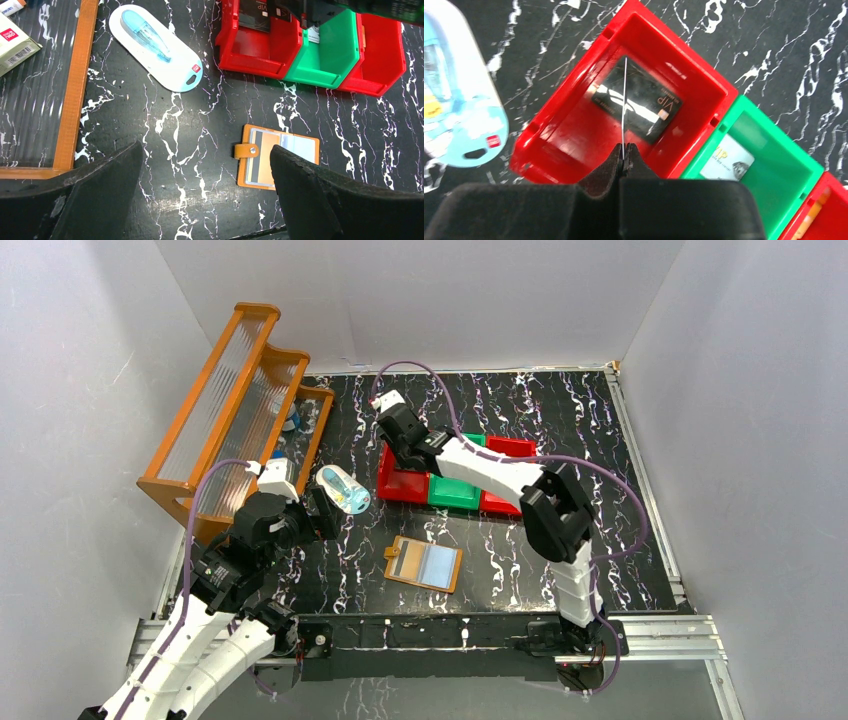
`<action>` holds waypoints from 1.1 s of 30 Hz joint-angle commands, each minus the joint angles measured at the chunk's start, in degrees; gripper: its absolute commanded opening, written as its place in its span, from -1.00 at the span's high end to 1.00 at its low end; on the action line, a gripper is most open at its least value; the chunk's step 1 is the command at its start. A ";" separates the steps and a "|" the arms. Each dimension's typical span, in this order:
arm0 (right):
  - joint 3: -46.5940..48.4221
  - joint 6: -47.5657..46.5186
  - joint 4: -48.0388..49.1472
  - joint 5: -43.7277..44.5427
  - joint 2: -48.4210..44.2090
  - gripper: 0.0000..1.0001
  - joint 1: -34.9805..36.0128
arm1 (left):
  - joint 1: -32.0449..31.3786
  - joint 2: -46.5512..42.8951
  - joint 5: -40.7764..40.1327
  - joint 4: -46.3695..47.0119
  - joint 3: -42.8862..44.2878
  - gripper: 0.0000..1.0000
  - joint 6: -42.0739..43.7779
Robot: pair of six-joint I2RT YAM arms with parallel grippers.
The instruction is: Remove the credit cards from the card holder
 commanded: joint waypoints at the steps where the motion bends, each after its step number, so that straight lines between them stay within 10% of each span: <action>1: 7.55 -10.52 -4.05 8.87 4.75 1.00 -0.23 | 0.27 -0.29 -1.32 -0.27 -0.49 -0.97 0.00; 33: 1.52 -28.05 0.68 5.26 9.45 0.28 0.69 | 0.35 -0.66 -1.49 -0.18 -0.60 -0.97 -0.05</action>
